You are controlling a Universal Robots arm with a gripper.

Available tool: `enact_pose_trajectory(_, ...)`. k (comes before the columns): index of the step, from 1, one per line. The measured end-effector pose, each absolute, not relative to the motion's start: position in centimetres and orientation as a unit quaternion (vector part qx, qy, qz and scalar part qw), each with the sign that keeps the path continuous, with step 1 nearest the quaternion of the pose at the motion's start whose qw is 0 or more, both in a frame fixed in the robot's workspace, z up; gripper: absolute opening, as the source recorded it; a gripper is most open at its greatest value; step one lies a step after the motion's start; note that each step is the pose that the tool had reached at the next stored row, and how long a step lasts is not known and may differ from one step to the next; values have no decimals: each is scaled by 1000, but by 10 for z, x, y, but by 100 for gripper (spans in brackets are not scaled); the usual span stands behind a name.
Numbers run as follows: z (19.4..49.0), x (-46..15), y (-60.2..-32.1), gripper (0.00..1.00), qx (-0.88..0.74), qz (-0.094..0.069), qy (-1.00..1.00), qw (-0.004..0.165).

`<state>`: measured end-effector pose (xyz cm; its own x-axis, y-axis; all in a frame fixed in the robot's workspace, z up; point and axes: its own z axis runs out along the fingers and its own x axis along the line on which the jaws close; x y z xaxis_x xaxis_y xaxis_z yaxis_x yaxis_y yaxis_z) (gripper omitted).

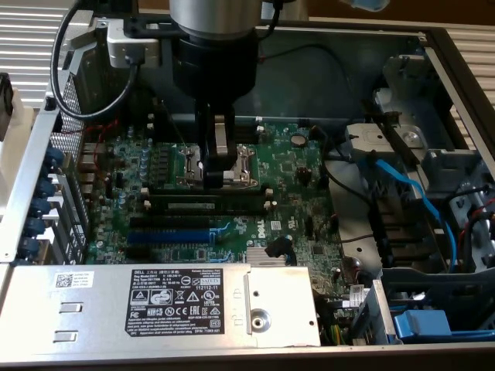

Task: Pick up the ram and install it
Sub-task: 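Press down the ram until it locks into place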

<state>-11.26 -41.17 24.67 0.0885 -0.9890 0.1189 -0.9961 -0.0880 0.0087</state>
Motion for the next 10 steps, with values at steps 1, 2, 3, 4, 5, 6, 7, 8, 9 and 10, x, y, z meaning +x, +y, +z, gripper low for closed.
enact_pose_trajectory(1,247,-113,-412,10,736,41,-674,43)
enact_pose_trajectory(2,247,-113,-412,10,736,41,-674,43)
enact_pose_trajectory(3,247,-113,-412,10,736,41,-674,43)
enact_pose_trajectory(4,247,-113,-412,10,736,41,-674,43)
enact_pose_trajectory(5,247,-113,-412,10,736,41,-674,43)
enact_pose_trajectory(6,247,-113,-412,10,736,41,-674,43)
enact_pose_trajectory(7,247,-113,-412,10,736,41,-674,43)
enact_pose_trajectory(8,247,-113,-412,10,736,41,-674,43)
enact_pose_trajectory(9,247,-113,-412,10,736,41,-674,43)
enact_pose_trajectory(10,247,-113,-412,10,736,41,-674,43)
